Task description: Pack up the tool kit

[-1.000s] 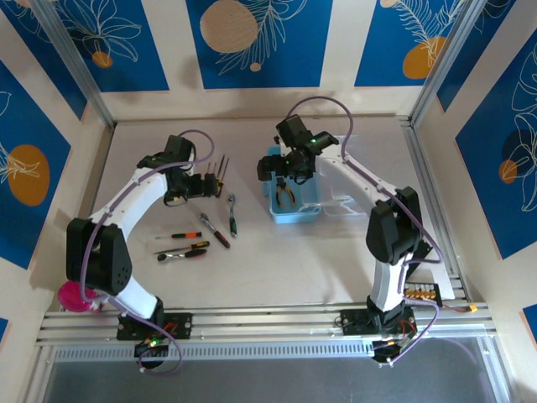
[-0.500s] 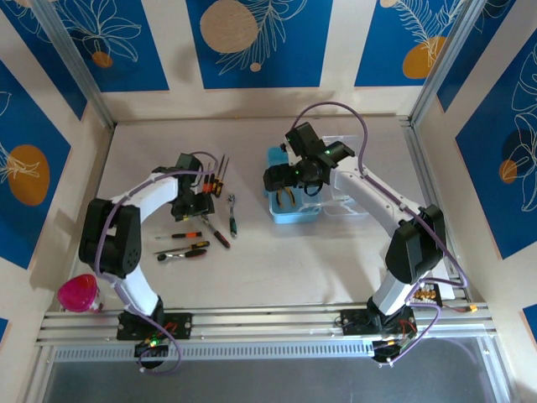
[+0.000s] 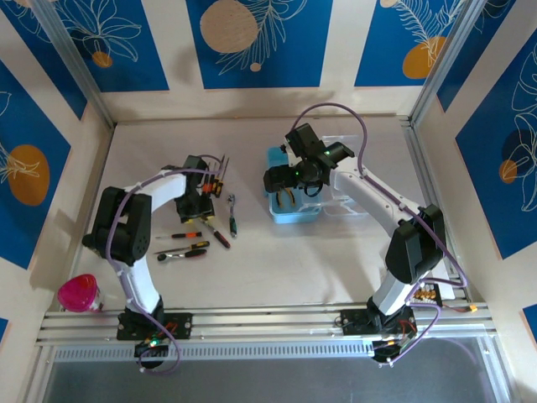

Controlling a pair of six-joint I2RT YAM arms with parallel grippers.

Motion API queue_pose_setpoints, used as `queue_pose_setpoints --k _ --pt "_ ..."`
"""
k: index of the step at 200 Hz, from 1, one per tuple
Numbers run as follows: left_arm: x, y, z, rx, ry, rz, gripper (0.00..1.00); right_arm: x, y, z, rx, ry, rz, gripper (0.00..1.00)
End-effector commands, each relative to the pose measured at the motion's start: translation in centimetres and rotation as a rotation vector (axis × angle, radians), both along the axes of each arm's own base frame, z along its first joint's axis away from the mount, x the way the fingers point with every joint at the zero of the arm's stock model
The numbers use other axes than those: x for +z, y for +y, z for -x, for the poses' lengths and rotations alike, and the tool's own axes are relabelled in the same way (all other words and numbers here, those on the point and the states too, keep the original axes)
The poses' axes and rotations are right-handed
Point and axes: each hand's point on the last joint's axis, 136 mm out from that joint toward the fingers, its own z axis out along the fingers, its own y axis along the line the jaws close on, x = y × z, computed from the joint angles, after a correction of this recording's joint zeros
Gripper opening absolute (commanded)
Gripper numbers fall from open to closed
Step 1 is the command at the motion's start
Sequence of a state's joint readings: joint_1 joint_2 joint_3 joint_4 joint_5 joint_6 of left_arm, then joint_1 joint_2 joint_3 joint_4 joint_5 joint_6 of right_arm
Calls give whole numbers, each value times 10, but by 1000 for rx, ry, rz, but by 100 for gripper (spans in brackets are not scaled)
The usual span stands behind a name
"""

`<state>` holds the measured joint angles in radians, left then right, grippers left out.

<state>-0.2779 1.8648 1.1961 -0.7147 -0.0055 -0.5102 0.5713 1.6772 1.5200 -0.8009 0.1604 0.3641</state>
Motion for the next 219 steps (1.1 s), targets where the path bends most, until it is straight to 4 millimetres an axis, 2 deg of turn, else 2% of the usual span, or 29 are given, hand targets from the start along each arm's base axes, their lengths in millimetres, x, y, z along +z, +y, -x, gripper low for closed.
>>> queue_pose_setpoints --k 1,45,79,176,219 --pt "-16 -42 -12 -49 -17 126 52 2 -4 4 12 1 -7 100" --pt "-14 -60 -16 -70 -27 150 45 2 -7 6 4 3 -5 100" --pt "-15 -69 -18 -81 -31 169 36 1 -11 7 -1 4 0 100" --pt "-2 -80 -24 -98 -62 204 0 0 -15 8 -2 8 0 100" --pt "10 -81 -26 -139 -78 209 0 -3 -15 8 1 15 0 100"
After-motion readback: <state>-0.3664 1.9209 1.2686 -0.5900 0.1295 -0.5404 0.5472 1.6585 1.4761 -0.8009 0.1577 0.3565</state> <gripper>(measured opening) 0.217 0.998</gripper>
